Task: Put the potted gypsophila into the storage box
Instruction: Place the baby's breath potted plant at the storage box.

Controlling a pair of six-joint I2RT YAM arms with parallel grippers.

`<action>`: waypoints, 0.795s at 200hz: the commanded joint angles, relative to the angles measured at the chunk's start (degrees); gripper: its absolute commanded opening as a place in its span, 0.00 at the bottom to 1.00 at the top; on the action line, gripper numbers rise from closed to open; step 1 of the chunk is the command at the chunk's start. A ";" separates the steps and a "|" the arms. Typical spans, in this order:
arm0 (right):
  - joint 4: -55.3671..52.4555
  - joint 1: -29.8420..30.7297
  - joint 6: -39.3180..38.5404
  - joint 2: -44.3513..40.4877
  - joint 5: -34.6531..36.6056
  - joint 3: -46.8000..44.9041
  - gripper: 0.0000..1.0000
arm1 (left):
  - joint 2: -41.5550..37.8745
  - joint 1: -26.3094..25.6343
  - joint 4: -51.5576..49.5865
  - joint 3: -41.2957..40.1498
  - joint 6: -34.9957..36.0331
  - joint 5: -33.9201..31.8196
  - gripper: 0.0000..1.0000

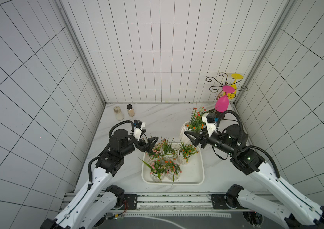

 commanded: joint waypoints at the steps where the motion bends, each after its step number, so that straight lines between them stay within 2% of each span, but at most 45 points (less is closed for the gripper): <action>1: 1.89 -0.30 -4.24 -4.54 -1.16 -3.89 0.64 | -0.80 0.42 -1.71 1.51 1.38 -3.75 0.97; 55: -3.18 -0.27 -6.44 -11.60 -5.84 -8.24 0.63 | -0.66 0.47 -2.87 1.51 2.22 -4.31 0.97; 118: -9.76 -0.18 -3.91 -17.53 -6.25 -10.85 0.63 | -0.41 0.43 -2.41 1.42 2.02 -2.56 0.97; 159: -13.14 -0.10 -9.49 -19.83 -9.69 -13.65 0.61 | -0.29 0.43 -1.82 1.31 1.85 -1.80 0.97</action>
